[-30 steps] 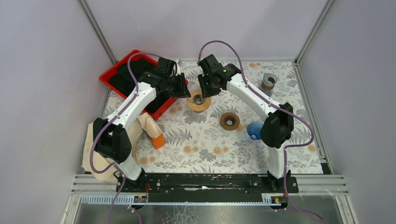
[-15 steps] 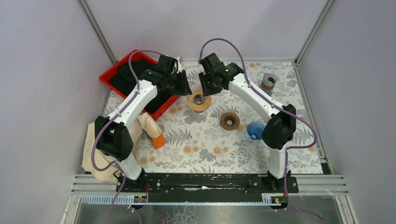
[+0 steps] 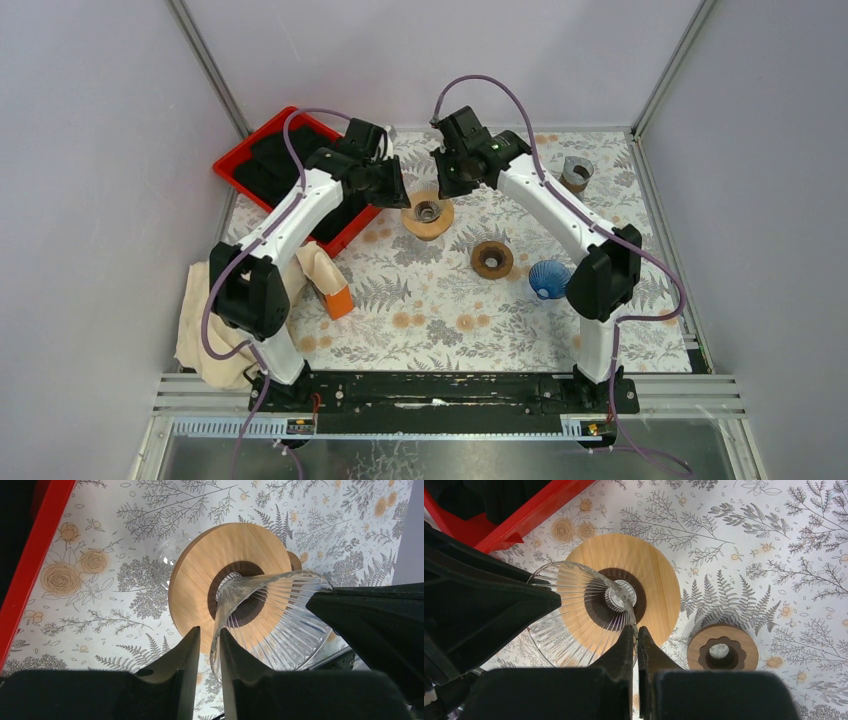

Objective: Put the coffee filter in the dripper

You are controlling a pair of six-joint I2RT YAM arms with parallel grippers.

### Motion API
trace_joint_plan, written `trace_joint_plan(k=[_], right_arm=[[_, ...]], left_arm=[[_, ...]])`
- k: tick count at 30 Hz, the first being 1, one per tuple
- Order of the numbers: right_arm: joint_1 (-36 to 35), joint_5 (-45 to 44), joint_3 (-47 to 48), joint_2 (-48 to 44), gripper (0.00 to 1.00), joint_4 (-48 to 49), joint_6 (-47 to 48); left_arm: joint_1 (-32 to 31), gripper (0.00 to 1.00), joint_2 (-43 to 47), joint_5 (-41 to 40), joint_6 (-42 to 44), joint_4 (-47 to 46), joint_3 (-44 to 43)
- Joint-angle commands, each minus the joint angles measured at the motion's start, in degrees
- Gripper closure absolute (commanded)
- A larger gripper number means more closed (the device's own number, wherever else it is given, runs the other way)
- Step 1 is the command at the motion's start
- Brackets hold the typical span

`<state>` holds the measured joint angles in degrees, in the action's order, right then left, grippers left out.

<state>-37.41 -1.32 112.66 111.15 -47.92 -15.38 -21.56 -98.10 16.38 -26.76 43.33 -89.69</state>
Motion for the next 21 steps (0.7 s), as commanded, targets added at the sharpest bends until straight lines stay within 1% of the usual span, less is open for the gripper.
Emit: trace_joint_plan(k=[1, 6, 16, 21], right_arm=[[1.36, 1.05, 1.1, 0.47, 1.0, -0.51, 1.0], [2.04, 0.75, 0.29, 2.23, 1.0, -1.9, 1.03], [3.98, -0.24, -6.27, 4.75, 1.0, -1.05, 0.88], [4.14, -0.93, -6.47, 7.63, 1.0, -2.26, 1.39]], left_arm=[[-0.45, 0.75, -1.6, -0.64, 1.27, 0.33, -3.03], [-0.65, 0.86, -3.22, -0.41, 1.35, 0.85, -4.04], [-1.63, 0.87, -5.07, -1.08, 2.04, 2.49, -5.83], [-2.2, 0.88, -6.81, -1.28, 2.47, 3.34, -5.77]])
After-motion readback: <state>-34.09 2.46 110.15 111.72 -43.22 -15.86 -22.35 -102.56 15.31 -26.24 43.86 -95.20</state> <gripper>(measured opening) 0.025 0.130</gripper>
